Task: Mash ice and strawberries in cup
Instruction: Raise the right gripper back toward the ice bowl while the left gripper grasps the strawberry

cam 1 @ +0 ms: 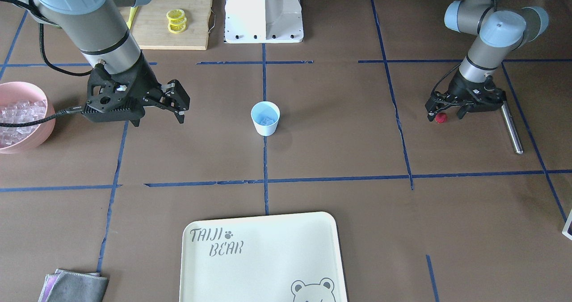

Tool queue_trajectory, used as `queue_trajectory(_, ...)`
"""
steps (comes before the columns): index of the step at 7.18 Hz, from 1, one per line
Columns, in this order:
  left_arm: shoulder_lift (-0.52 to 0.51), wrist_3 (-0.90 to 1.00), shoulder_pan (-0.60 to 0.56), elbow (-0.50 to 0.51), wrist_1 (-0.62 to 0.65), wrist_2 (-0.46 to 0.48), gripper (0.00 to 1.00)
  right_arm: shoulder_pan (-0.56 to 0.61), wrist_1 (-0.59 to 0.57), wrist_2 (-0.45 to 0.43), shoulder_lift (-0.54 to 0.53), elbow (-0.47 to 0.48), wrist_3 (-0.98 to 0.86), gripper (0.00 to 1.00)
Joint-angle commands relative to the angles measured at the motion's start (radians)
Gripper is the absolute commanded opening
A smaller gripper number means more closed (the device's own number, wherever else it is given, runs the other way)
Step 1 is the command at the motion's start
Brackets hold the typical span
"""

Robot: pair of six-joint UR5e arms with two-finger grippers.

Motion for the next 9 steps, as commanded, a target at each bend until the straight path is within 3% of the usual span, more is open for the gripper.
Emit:
queue_trajectory(1,-0.003,-0.005,0.000,0.006,0.000,-0.004,0.95,0.000,-0.001,0.000,-0.001,0.007,0.000,0.99)
queue_trajectory(3,-0.003,-0.005,0.000,0.006,0.002,-0.004,0.79,0.000,-0.003,0.000,-0.001,0.010,0.000,0.99)
queue_trajectory(6,-0.003,-0.005,0.000,0.001,0.008,-0.009,0.13,0.003,-0.003,0.000,-0.003,0.011,0.000,0.99)
queue_trajectory(7,-0.003,-0.002,-0.001,-0.014,0.014,-0.015,0.03,0.022,-0.003,0.001,-0.013,0.017,-0.002,0.99)
queue_trajectory(9,-0.004,-0.002,-0.036,-0.113,0.101,-0.139,0.00,0.106,0.006,0.062,-0.128,0.072,-0.139,0.99)
